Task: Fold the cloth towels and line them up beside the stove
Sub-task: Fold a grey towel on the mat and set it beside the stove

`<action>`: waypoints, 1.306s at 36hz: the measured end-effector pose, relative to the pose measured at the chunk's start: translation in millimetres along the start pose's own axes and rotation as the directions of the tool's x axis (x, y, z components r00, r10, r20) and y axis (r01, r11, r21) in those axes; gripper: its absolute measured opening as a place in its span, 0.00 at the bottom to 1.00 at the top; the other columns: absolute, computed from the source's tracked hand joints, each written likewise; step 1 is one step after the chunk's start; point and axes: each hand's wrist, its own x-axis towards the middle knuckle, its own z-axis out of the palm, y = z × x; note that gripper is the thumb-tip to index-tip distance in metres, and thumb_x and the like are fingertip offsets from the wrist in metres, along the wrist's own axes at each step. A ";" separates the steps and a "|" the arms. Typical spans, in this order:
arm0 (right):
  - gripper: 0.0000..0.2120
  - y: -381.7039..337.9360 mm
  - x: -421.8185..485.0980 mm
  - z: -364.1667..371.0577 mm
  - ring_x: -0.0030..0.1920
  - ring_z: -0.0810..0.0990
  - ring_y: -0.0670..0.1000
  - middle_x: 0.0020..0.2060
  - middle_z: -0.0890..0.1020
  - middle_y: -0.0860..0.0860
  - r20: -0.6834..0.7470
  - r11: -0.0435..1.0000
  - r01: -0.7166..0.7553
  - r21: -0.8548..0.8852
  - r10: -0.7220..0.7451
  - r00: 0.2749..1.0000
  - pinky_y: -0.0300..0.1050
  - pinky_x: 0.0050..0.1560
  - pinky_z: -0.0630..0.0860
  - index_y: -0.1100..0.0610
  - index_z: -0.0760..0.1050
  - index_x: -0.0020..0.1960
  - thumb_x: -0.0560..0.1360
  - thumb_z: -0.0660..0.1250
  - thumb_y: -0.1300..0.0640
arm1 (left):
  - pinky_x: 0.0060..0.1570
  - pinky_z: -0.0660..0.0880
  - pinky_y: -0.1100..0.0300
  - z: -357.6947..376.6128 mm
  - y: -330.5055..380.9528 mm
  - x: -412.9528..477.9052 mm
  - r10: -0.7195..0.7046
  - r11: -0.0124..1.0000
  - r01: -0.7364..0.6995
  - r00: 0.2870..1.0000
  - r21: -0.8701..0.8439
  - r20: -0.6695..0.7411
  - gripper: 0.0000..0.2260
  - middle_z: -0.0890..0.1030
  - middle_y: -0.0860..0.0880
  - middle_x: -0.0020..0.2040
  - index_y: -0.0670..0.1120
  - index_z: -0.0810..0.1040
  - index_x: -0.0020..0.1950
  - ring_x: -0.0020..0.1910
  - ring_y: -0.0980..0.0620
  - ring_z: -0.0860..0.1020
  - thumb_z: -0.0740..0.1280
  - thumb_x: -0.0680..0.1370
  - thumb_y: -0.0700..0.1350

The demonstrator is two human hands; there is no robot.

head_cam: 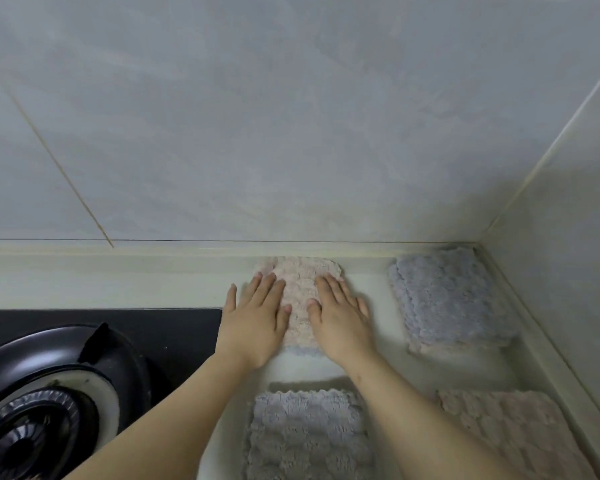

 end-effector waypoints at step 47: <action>0.10 -465.4 -388.9 139.6 0.52 0.74 0.44 0.50 0.77 0.44 0.145 0.643 0.427 0.635 -0.643 0.752 0.36 0.50 0.66 0.52 0.74 0.57 0.78 0.60 0.56 | 0.44 0.71 0.65 -145.2 -276.5 -594.1 -0.863 0.464 0.374 0.395 -0.803 -0.315 0.07 0.80 0.54 0.48 0.54 0.76 0.54 0.51 0.56 0.78 0.61 0.78 0.46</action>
